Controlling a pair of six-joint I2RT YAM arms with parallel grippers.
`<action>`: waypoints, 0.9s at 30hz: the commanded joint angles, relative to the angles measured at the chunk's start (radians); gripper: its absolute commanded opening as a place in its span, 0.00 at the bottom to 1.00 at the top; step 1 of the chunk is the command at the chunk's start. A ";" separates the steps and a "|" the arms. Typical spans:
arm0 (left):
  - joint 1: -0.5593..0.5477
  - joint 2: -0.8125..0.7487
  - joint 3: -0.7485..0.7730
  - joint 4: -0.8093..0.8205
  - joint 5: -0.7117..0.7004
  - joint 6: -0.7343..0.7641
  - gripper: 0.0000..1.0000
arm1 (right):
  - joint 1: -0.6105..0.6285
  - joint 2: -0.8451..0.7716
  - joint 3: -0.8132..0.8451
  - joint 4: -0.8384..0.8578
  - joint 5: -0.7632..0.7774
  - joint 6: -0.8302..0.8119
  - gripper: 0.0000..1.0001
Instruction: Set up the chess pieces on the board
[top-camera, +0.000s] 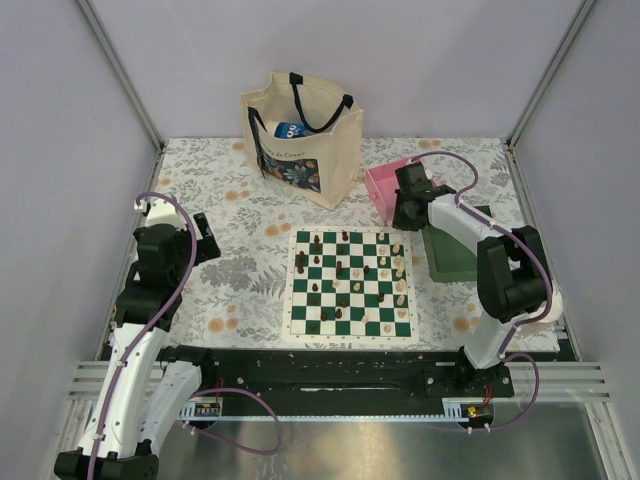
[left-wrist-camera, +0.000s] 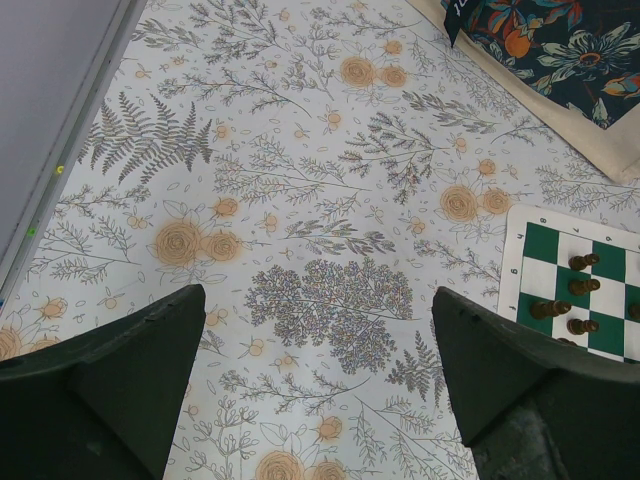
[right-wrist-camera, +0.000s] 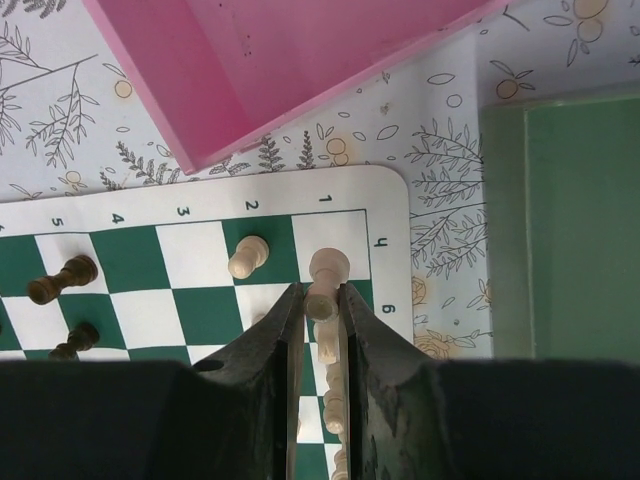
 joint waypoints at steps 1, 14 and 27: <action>0.004 -0.008 0.008 0.031 0.000 -0.001 0.99 | -0.004 0.021 -0.006 0.031 -0.038 0.006 0.25; 0.005 -0.005 0.008 0.033 0.003 -0.001 0.99 | -0.004 0.076 -0.011 0.049 -0.047 0.002 0.27; 0.005 -0.008 0.008 0.033 0.000 -0.001 0.99 | -0.004 0.084 -0.011 0.066 -0.059 -0.002 0.31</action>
